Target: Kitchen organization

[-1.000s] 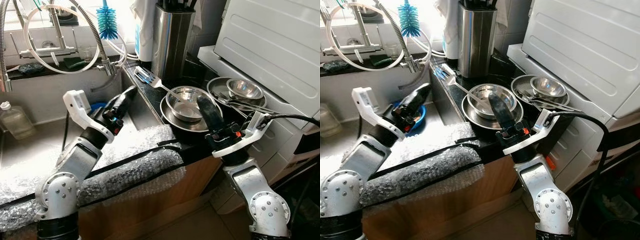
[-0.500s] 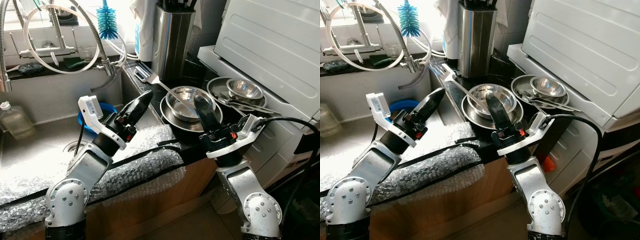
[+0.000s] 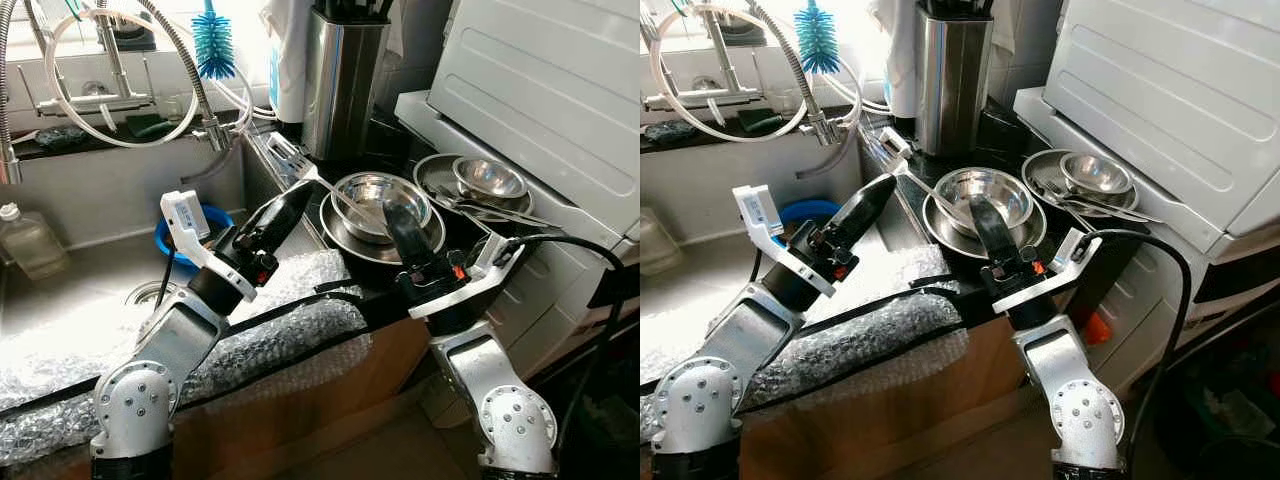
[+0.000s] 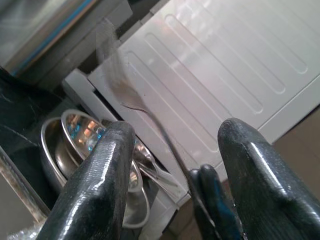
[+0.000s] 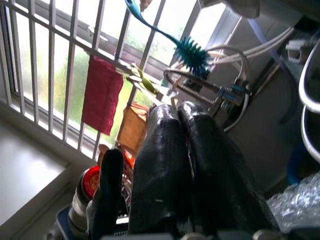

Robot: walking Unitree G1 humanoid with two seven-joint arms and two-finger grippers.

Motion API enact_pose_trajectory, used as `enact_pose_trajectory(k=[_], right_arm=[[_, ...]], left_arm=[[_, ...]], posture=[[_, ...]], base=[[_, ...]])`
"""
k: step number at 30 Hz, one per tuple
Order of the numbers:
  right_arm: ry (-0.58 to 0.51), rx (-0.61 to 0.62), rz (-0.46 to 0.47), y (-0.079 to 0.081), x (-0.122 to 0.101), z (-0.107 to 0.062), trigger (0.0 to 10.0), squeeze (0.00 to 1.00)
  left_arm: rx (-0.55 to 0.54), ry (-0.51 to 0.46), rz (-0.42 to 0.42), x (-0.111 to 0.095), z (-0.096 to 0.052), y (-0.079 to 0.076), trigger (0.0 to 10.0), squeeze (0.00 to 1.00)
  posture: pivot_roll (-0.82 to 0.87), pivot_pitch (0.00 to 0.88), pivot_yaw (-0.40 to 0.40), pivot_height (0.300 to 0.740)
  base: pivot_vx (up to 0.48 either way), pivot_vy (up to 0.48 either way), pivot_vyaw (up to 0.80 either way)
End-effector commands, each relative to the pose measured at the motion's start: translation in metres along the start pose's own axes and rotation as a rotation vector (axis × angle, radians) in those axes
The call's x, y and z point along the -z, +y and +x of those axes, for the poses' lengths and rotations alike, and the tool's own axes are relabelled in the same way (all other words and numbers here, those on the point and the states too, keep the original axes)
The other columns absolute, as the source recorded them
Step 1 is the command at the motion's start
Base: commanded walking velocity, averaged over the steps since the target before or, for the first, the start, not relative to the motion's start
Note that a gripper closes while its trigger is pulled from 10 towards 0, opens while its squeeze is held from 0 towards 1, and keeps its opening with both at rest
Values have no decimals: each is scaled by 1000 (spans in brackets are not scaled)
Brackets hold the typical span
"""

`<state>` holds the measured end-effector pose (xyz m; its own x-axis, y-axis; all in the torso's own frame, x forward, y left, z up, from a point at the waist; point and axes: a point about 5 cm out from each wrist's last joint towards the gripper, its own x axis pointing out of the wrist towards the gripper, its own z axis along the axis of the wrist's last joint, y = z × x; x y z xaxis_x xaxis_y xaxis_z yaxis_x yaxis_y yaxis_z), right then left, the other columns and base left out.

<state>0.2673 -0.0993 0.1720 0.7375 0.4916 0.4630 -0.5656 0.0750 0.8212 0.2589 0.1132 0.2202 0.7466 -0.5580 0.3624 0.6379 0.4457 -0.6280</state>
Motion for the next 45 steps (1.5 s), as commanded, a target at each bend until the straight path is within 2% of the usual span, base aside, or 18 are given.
enact_pose_trajectory(k=[1, 14, 16, 25, 26, 28, 45], right_arm=[[-4, -35, 70, 4, 12, 6, 10000, 0], [85, -58, 85, 6, 25, 7, 10000, 0], [123, -56, 77, 5, 30, 6, 10000, 0], [153, -69, 96, 6, 34, 5, 10000, 0], [156, -70, 96, 6, 34, 5, 10000, 0], [159, -74, 97, 6, 34, 5, 10000, 0], [155, -80, 77, 5, 33, 6, 10000, 0]], left_arm=[[13, 21, 21, 2, 1, -5, 10000, 0], [-10, 57, 28, 11, 3, -4, 10000, 0], [-30, 40, 24, 10, 5, -2, 10000, 0], [-69, -37, 10, 2, 8, 1, 10000, 0], [-75, -42, 5, 2, 8, 2, 4431, 0], [-82, -56, -5, 1, 8, 2, 0, 0], [-90, -80, -41, 0, 7, 3, 0, 0]], posture=[[-22, 0, -111, 740], [-22, 0, -110, 740], [-22, 0, -112, 740], [-21, 0, -116, 740], [-21, 0, -116, 740], [-20, 0, -118, 740], [-22, 0, -119, 740]], base=[[0, 0, 0], [0, 0, 0], [0, 0, 0], [0, 0, 0], [0, 0, 0], [0, 0, 0], [0, 0, 0]])
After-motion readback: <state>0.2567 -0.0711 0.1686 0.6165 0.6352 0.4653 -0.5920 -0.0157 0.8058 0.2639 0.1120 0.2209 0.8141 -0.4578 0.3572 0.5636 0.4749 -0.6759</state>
